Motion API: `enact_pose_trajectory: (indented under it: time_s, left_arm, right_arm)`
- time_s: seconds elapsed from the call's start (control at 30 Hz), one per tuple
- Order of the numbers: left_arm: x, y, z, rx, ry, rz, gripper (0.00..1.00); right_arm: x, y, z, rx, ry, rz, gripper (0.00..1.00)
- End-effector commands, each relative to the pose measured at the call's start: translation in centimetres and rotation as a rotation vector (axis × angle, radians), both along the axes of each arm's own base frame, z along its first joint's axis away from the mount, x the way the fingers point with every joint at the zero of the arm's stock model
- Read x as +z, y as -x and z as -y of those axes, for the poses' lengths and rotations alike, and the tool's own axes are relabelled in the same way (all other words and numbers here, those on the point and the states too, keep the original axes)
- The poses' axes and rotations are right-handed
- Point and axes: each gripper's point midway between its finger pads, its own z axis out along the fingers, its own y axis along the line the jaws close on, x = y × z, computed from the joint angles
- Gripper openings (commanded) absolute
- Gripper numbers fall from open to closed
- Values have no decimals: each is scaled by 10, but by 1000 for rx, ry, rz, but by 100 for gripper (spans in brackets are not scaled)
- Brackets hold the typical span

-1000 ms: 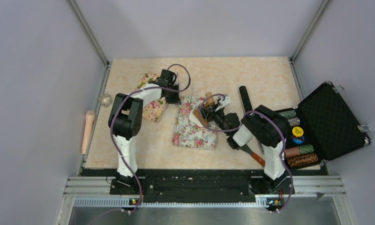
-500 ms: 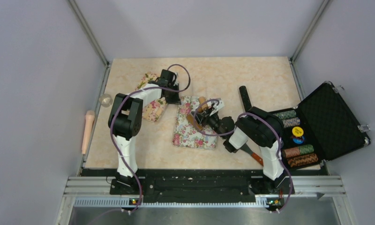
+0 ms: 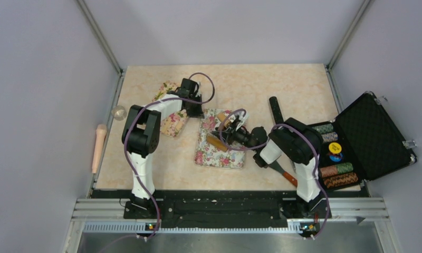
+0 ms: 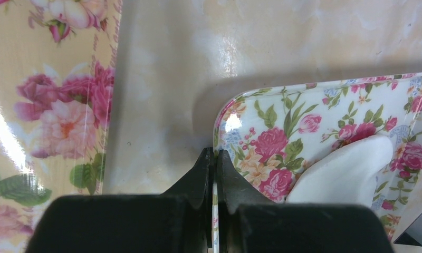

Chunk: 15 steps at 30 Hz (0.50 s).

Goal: Roll out the dumpling wrappers from the dough
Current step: Flatten out the dough on the work surface.

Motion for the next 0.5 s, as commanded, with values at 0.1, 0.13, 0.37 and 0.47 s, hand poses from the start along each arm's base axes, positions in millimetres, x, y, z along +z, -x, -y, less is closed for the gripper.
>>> enact_pose_trajectory:
  time_s: [0.1,0.13,0.37,0.47]
  left_arm:
    - [30,9,8,-37,32,32,0]
    - [33,8,9,-40,35,41,0]
    - [66,0,11,-70,74,128,9]
    - [76,-3,8,-66,82,148,22]
  right_arm:
    - [138,0,32,234,-183,158,0]
    - [149,-6,40,240,-166,155,0]
    - [85,-54,93,185,466,-169,0]
    - [68,-44,116,204,547,-248,0]
